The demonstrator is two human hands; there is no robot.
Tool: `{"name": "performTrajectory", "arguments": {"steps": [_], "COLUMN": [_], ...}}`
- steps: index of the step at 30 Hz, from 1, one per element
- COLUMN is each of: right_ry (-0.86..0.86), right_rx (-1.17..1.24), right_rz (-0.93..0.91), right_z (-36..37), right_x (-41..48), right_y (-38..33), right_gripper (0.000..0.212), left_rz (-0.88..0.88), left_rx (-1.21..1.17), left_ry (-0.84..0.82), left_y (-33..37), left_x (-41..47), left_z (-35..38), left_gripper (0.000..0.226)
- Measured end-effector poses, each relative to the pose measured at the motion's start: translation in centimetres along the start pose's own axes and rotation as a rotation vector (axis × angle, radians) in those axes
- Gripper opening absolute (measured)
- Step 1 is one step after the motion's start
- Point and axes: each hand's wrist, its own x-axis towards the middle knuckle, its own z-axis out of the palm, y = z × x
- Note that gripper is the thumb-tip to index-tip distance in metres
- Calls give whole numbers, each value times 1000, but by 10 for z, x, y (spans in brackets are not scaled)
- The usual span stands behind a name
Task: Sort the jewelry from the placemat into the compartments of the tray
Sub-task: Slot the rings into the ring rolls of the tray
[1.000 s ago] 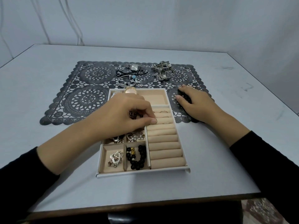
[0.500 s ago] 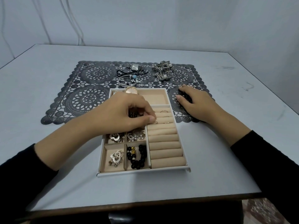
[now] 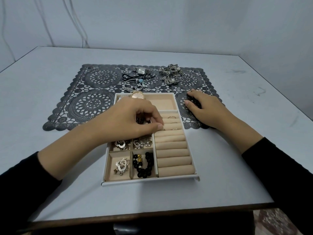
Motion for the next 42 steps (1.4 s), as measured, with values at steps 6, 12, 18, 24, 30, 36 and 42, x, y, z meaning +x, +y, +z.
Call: {"name": "performTrajectory", "arguments": {"steps": [6,12,18,24,30,36,42], "right_ry": [8,7,36,131,181,160,113], "right_rx": [14,8,17,57,50,40,-31], "right_rz": [-2,1,0,5,8,54,76], "right_z": [-2,0,-3,-4,-6,-4,-2], "right_x": [0,0,0,5,21,46,64], "right_y": [0,0,-1,-1,5,17,23], "right_gripper": [48,49,45,40,42,42,47], "left_rz": [-11,-66,-60,-77,-213,-416,-486], "left_rx": [2,-44,-20,46,230,405,459], "left_ry": [15,34,89,343,499,417,310], "left_y": [0,3,5,-9,-55,-107,-131], "left_x": [0,2,0,1,2,6,13], "left_z": [2,4,-1,-22,-45,-66,-75], "left_gripper": [10,9,7,8,19,35,45]}}
